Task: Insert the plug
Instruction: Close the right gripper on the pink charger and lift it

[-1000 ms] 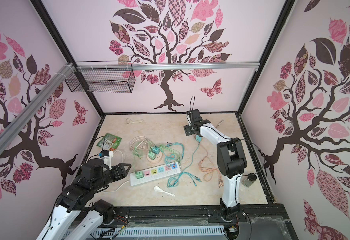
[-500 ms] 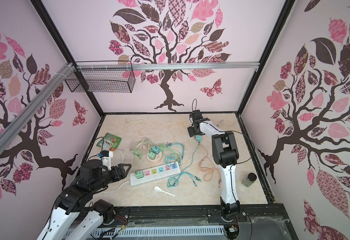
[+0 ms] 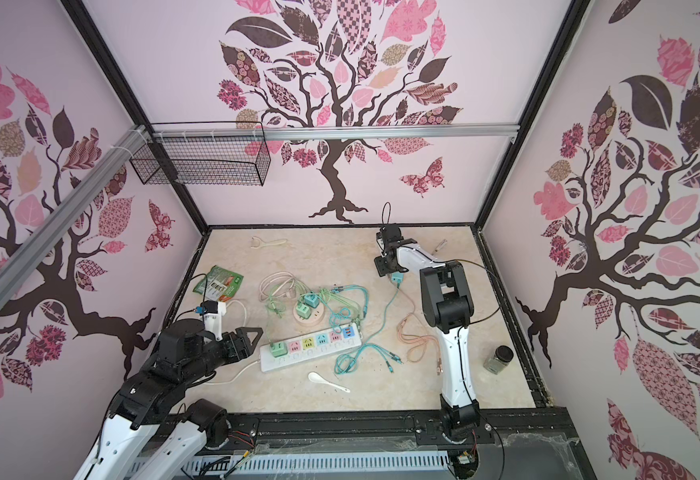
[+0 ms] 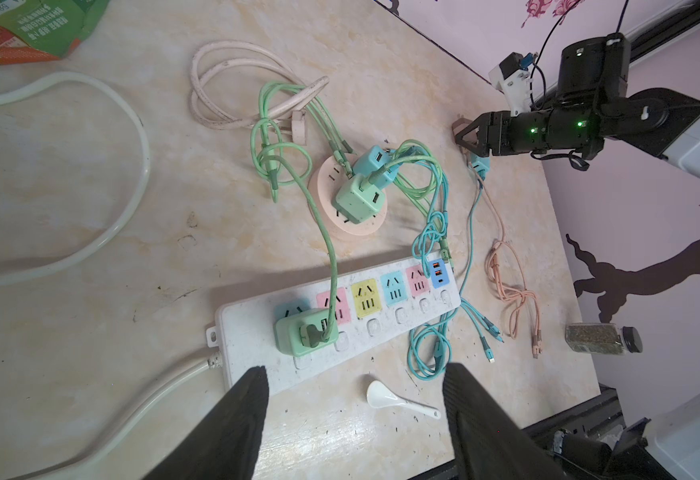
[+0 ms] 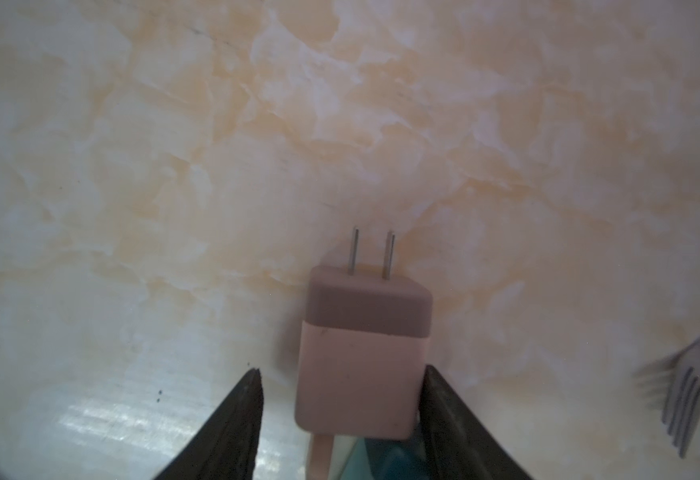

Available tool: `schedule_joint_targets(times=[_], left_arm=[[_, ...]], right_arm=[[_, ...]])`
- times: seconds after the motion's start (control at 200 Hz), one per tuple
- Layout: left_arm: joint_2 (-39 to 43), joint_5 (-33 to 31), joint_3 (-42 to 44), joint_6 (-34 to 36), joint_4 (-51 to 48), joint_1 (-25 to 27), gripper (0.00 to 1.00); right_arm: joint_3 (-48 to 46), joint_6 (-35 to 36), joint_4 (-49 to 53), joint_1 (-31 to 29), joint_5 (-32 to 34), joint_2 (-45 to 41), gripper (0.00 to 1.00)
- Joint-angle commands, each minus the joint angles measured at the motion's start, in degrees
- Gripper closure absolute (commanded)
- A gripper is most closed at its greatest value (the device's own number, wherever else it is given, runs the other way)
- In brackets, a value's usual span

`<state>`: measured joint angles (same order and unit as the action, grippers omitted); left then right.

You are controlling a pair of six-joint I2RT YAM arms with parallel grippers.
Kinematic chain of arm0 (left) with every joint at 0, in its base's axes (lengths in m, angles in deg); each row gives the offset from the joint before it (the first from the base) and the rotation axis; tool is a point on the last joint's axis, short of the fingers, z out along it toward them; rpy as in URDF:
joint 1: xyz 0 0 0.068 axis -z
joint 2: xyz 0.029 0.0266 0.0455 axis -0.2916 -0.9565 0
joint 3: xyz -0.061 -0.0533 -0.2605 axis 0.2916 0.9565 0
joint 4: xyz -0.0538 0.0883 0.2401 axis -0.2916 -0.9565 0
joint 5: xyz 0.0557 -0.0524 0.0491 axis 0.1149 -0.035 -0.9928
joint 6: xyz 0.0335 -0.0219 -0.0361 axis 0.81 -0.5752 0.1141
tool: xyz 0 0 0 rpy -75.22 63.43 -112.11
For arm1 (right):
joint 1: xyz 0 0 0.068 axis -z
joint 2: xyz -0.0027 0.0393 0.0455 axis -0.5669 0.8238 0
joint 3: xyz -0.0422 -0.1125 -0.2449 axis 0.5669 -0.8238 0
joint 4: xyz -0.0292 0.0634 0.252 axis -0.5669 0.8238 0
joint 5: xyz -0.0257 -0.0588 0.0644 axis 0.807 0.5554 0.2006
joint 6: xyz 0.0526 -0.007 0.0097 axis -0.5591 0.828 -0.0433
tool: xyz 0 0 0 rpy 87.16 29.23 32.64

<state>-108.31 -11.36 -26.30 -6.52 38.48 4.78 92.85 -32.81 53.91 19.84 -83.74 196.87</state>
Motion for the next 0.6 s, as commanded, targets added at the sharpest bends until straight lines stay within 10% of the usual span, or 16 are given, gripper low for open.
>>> schedule_joint_targets(times=[0.0,0.595], left_arm=[[-0.2,0.8,-1.2,0.8,1.0,-0.3,0.30],[-1.4,1.1,-0.9,0.8,1.7,-0.3,0.30]], right_arm=[[1.3,0.4,0.7,0.1,0.6,2.9,0.40],[-0.4,0.8,-2.1,0.1,-3.6,-2.1,0.58]])
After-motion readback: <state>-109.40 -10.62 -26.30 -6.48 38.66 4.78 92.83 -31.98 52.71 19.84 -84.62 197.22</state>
